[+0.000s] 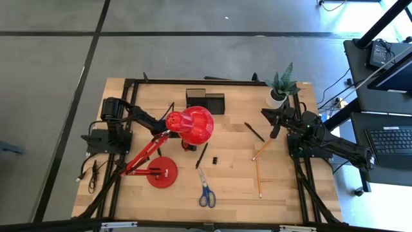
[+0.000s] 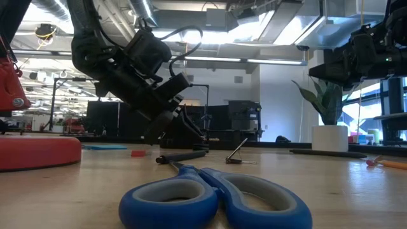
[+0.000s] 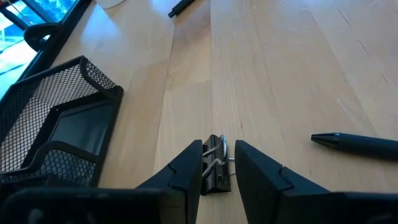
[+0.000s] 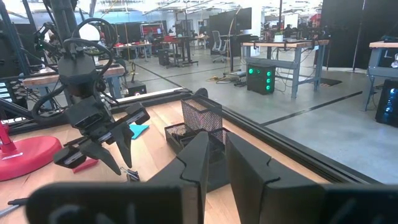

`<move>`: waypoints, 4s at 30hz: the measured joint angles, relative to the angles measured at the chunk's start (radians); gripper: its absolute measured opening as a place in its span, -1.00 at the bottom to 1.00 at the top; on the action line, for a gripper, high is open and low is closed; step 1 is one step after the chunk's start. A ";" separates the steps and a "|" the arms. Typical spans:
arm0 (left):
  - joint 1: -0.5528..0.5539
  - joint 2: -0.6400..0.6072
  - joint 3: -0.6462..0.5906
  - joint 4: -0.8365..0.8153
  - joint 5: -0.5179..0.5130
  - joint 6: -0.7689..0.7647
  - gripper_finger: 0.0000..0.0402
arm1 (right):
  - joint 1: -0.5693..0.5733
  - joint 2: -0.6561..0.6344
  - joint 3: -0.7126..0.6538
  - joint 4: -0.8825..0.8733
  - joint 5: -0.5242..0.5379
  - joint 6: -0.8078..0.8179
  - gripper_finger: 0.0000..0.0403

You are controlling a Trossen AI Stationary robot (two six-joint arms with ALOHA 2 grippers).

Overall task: Pick and place office supplies into organizer
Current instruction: Put the top binder clip into the desk organizer

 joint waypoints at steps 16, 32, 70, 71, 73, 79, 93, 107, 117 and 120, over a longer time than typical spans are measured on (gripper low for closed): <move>0.000 0.000 0.000 0.000 0.000 0.000 -0.69 | 0.000 0.000 0.000 0.000 0.000 0.000 -0.71; 0.000 -0.001 0.000 0.011 -0.001 0.028 -0.98 | 0.000 0.000 0.000 0.000 0.000 0.000 -0.71; 0.260 -0.369 -0.009 -0.411 -0.006 -0.038 -0.98 | 0.000 0.000 0.000 0.000 0.000 -0.003 -0.71; 0.268 -0.369 -0.013 -0.409 -0.005 -0.038 -0.98 | 0.000 0.000 0.000 0.000 0.000 -0.003 -0.71; 0.283 -0.369 -0.021 -0.406 -0.003 -0.047 -0.98 | 0.000 0.000 0.000 0.000 0.000 -0.003 -0.71; 0.317 -0.369 -0.028 -0.398 0.046 -0.122 -0.98 | 0.000 0.000 0.000 0.000 0.000 -0.003 -0.71; 0.331 -0.369 -0.028 -0.366 0.073 -0.242 -0.98 | 0.000 0.000 0.000 0.000 0.000 -0.003 -0.71; 0.374 -0.259 -0.029 -0.311 0.072 -0.342 -0.98 | 0.000 0.000 0.000 0.000 0.000 -0.003 -0.71; 0.387 -0.216 -0.029 -0.267 0.099 -0.349 -0.98 | 0.000 0.000 0.000 0.000 0.000 -0.003 -0.71; 0.386 -0.216 -0.029 -0.268 0.099 -0.349 -0.98 | 0.000 0.000 0.000 0.000 0.000 -0.003 -0.71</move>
